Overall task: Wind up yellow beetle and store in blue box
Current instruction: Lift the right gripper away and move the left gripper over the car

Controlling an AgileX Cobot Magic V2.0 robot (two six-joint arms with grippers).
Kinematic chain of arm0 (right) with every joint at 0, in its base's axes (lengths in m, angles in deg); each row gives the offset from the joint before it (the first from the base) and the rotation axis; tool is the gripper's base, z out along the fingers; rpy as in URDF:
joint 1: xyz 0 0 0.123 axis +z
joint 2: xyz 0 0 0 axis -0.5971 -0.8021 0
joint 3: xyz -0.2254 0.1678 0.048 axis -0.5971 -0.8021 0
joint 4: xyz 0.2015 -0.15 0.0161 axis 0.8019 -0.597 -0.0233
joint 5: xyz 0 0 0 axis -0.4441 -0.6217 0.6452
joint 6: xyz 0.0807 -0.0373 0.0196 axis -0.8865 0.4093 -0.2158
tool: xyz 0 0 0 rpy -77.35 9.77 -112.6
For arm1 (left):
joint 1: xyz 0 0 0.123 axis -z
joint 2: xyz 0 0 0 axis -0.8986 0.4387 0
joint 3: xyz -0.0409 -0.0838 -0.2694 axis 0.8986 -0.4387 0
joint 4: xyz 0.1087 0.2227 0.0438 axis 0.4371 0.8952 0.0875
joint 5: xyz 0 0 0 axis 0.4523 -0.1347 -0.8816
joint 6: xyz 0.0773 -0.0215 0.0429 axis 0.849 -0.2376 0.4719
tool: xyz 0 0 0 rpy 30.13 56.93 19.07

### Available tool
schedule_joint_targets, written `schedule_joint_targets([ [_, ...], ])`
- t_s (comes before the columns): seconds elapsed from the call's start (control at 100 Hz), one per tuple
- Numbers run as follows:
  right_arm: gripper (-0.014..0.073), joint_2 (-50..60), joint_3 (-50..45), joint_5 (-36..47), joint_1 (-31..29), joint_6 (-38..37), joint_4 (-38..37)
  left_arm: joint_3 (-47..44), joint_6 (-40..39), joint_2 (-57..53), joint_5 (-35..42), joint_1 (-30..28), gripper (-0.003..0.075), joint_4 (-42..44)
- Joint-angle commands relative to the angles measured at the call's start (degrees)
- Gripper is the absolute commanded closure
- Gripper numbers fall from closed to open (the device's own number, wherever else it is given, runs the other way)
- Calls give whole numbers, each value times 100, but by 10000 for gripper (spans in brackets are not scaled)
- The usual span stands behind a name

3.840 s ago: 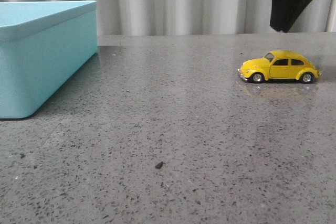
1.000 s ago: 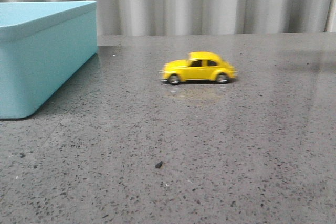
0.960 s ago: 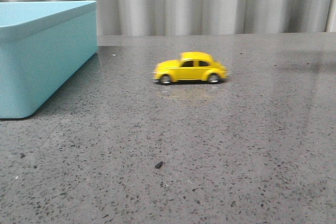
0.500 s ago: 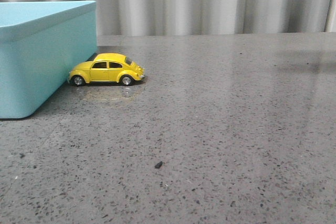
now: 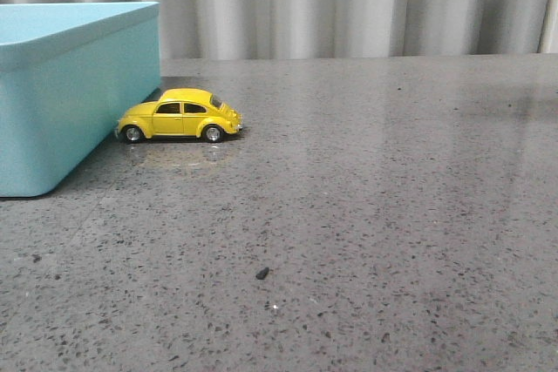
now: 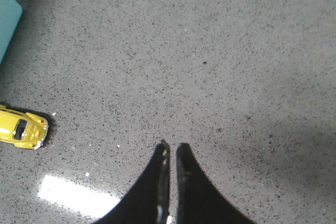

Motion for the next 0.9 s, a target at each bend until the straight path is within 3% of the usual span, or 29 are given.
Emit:
schedule_joint_targets([
  [0.0,644,365,149,344,-18,164,102,495,-17,456,254,5,741,-47],
  [0.25,644,958,-125,822,-18,175,102,1389,194,1757,46,719,741,-47],
  [0.5,644,1461,-661,893,-18,175,13,2511,972,3153,-636,1509,741,-47],
  [0.72,644,1984,-1431,1246,-18,185,0,3598,1654,4163,-1475,1823,741,-138],
  [0.89,644,2416,-2054,1559,-18,185,0,4260,2586,4823,-1890,1858,723,-842],
])
